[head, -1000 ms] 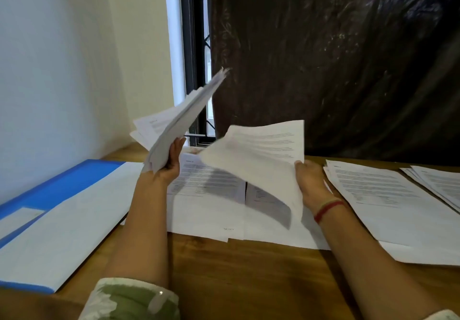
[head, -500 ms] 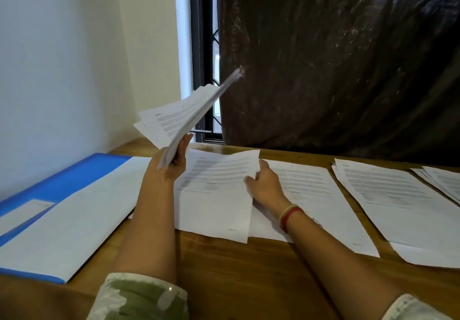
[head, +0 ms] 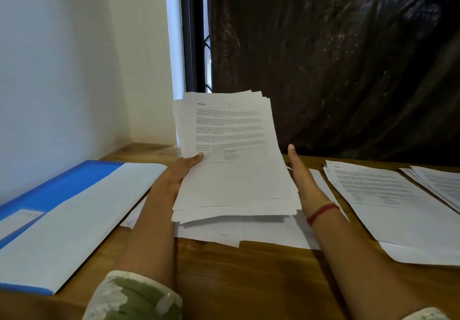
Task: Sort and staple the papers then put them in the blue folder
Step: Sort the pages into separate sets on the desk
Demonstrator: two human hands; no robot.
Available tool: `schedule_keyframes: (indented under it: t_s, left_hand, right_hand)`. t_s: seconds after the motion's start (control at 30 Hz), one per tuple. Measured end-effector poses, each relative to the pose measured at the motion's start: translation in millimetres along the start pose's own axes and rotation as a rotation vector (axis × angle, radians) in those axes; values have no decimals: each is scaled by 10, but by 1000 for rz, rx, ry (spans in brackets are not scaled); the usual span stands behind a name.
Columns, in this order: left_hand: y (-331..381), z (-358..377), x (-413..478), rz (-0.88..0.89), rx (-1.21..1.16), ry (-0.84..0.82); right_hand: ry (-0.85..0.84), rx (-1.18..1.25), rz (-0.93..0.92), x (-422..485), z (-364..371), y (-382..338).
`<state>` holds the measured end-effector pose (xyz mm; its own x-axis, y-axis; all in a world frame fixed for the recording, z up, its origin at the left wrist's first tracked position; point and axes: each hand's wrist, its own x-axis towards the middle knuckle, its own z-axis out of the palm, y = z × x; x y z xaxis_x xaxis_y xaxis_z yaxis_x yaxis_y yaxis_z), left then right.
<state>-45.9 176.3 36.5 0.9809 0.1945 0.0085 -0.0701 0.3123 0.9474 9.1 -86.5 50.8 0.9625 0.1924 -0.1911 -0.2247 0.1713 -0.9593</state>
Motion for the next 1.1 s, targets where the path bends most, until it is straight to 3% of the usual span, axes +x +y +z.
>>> schedule_keyframes:
  t_s: [0.07, 0.13, 0.33, 0.53, 0.7, 0.8, 0.9, 0.97, 1.1]
  left_hand:
    - [-26, 36, 7, -22, 48, -34]
    - [-57, 35, 51, -35, 84, -52]
    - [-43, 66, 87, -34, 95, -64]
    - [-64, 15, 119, -30, 118, -23]
    - [-87, -15, 195, 1, 113, 25]
    - [-131, -76, 229, -5, 18, 123]
    - [-101, -77, 248, -62, -298, 173]
    - [-147, -19, 261, -117, -650, 80]
    - [-171, 83, 267, -231, -997, -12]
  right_hand:
    - [-98, -75, -74, -24, -91, -33]
    - [-92, -158, -194, -97, -60, 20]
    - [247, -338, -334, 58, 36, 186]
    - [211, -353, -316, 91, 2, 162]
    - [291, -445, -320, 82, -54, 72]
    - [377, -202, -192, 86, -228, -100]
    - [244, 523, -41, 137, -563, -190]
    - [209, 903, 72, 115, -720, -163]
    - [245, 1018, 66, 108, -845, -161]
